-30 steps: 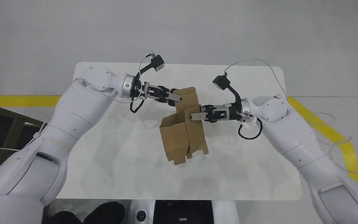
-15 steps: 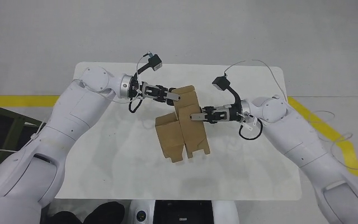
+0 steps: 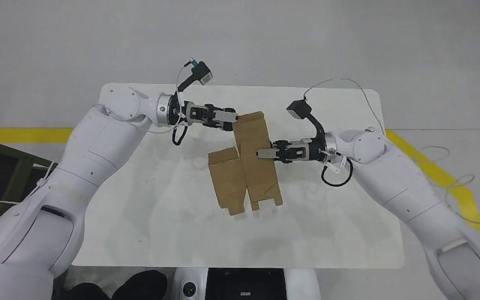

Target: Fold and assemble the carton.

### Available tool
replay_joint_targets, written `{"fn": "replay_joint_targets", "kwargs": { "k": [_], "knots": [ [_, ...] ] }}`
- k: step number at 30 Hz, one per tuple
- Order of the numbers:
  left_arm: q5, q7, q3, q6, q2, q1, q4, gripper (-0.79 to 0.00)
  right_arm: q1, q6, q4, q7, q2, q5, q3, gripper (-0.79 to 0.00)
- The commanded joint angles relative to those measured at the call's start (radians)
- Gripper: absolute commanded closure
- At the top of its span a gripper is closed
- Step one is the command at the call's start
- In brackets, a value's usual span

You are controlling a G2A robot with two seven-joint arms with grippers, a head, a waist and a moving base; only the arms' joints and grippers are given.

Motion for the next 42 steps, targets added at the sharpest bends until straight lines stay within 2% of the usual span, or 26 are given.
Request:
{"fn": "replay_joint_targets", "kwargs": {
  "k": [1, 10, 16, 25, 32, 33, 34, 35, 36, 37, 42],
  "knots": [
    [0.011, 0.021, -0.013, -0.02, 0.007, 0.007, 0.001, -0.785, 0.003, 0.0, 0.022, 0.0, -0.001, 0.03, 0.006, 0.0],
    [-0.005, 0.082, -0.063, -0.081, 0.031, 0.066, -0.01, -0.785, -0.001, -0.034, 0.085, -0.038, -0.015, 0.106, 0.046, 0.0],
    [-0.021, 0.087, -0.078, -0.086, 0.034, 0.108, -0.041, -0.785, -0.006, -0.014, 0.108, -0.13, -0.038, 0.118, 0.066, 0.0],
    [-0.003, 0.07, -0.054, -0.069, 0.016, 0.131, -0.058, -0.785, -0.008, 0.05, 0.135, -0.302, -0.071, 0.036, 0.084, 0.0],
    [0.002, 0.077, -0.058, -0.077, 0.004, 0.133, -0.033, -0.785, -0.014, 0.07, 0.14, -0.336, -0.084, -0.005, 0.109, 0.0],
    [-0.001, 0.075, -0.06, -0.075, 0.004, 0.135, -0.029, -0.742, -0.016, 0.071, 0.14, -0.338, -0.085, -0.008, 0.114, 0.0],
    [-0.002, 0.074, -0.063, -0.074, 0.003, 0.135, -0.026, -0.594, -0.019, 0.072, 0.141, -0.341, -0.087, -0.011, 0.118, 0.0],
    [-0.001, 0.075, -0.066, -0.074, 0.002, 0.136, -0.024, -0.206, -0.021, 0.073, 0.141, -0.343, -0.088, -0.016, 0.122, 0.0],
    [-0.001, 0.074, -0.068, -0.073, 0.002, 0.137, -0.022, -0.043, -0.023, 0.075, 0.141, -0.345, -0.089, -0.019, 0.126, 0.0],
    [-0.004, 0.073, -0.07, -0.072, 0.001, 0.139, -0.02, 0.0, -0.025, 0.078, 0.139, -0.345, -0.091, -0.022, 0.13, 0.0],
    [-0.014, 0.064, -0.079, -0.063, -0.004, 0.147, -0.013, 0.0, -0.034, 0.083, 0.132, -0.343, -0.096, -0.038, 0.15, 0.0]
  ]
}}
